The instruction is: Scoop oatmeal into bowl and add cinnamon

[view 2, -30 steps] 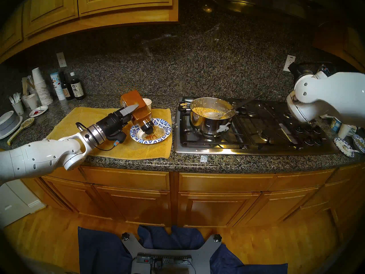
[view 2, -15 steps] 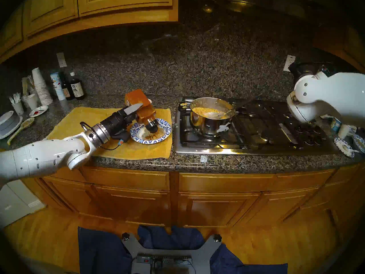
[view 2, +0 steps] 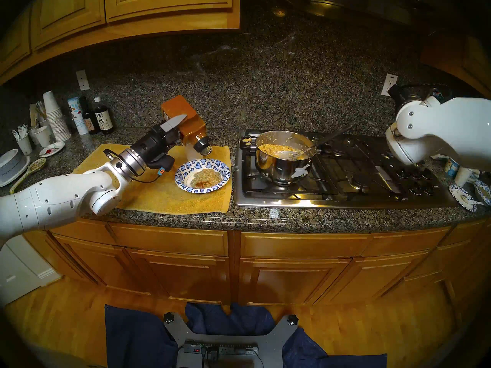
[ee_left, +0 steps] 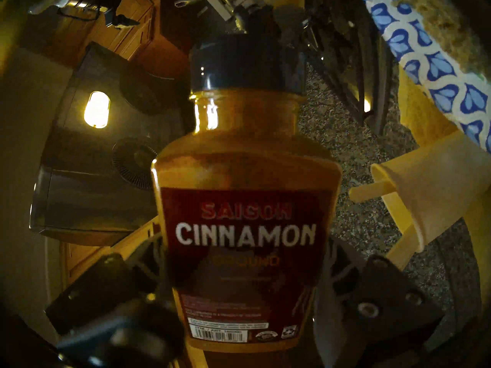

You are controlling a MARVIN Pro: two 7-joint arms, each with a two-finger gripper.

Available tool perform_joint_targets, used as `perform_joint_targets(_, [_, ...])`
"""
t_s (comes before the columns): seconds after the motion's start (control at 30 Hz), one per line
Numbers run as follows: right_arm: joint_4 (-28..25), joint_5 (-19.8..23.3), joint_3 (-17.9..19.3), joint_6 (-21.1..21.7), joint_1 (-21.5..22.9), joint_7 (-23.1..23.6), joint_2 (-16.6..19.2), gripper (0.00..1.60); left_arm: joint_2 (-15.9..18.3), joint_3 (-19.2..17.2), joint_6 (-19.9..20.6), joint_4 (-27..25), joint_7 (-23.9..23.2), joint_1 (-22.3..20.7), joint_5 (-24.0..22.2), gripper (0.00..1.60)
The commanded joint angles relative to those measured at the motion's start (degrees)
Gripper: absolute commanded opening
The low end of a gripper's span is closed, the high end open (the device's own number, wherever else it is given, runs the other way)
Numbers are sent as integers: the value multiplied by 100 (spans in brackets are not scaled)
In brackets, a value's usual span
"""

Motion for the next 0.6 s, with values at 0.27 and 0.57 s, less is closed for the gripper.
perform_joint_targets(0.27, [50,-123,126,1,164,-354,-4,160,203,-309,258,-830,-200,290,-1532,0])
perform_joint_targets(0.57, [57,-69,103,1,158,-250,-12,160,461,-393,445,-1597,-502,518,-2847,0])
